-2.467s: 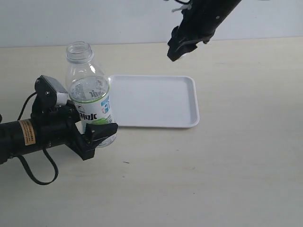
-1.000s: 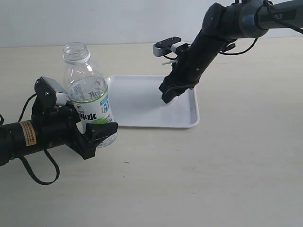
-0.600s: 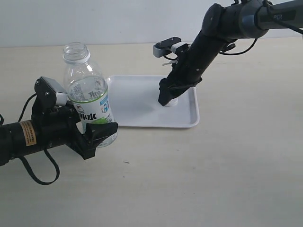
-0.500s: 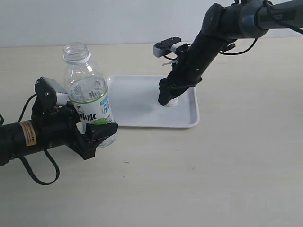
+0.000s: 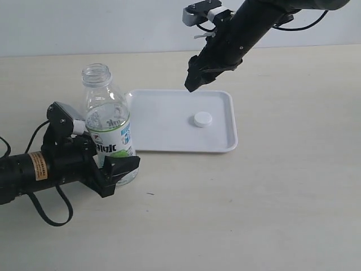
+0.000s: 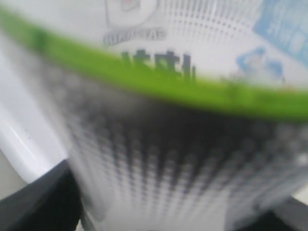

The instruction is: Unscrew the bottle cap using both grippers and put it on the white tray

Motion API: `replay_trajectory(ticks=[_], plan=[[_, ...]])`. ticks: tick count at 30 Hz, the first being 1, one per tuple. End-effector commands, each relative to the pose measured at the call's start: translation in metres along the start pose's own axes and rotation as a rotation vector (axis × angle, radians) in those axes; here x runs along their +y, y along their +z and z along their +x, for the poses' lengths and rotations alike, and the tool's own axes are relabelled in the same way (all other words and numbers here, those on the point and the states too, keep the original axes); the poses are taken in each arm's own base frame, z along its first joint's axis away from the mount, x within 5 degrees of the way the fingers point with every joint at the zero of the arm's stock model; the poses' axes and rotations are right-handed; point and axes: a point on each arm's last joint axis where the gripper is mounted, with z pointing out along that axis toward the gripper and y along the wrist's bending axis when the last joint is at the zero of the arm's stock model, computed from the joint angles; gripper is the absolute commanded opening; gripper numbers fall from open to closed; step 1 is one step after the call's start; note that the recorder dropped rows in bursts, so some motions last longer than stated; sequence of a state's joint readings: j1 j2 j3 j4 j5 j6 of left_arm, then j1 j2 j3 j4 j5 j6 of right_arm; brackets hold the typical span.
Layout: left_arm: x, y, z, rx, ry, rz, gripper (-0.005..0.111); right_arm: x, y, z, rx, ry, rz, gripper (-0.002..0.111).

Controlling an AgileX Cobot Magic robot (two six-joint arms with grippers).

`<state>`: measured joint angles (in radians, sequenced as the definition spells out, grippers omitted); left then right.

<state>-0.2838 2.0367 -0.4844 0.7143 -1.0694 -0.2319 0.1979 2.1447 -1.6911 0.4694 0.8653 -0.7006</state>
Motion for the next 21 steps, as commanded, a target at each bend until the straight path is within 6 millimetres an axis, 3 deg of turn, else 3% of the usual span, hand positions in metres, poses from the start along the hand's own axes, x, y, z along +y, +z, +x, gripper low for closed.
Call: replay_trajectory(ticks=[1, 17, 21], plan=[[0.0048, 0.0033, -0.0048, -0.052, 0.004, -0.012, 0.002, 0.0014, -0.006, -0.0026, -0.016, -0.012, 0.002, 0.07], [-0.0014, 0.0032, -0.0057, -0.065, 0.1, 0.053, 0.082, 0.0014, -0.006, -0.0024, -0.013, -0.013, 0.002, 0.07], [-0.0019, 0.0027, -0.0078, -0.079, 0.1, 0.057, 0.089, 0.0016, -0.0068, -0.0026, -0.014, -0.014, 0.002, 0.07]])
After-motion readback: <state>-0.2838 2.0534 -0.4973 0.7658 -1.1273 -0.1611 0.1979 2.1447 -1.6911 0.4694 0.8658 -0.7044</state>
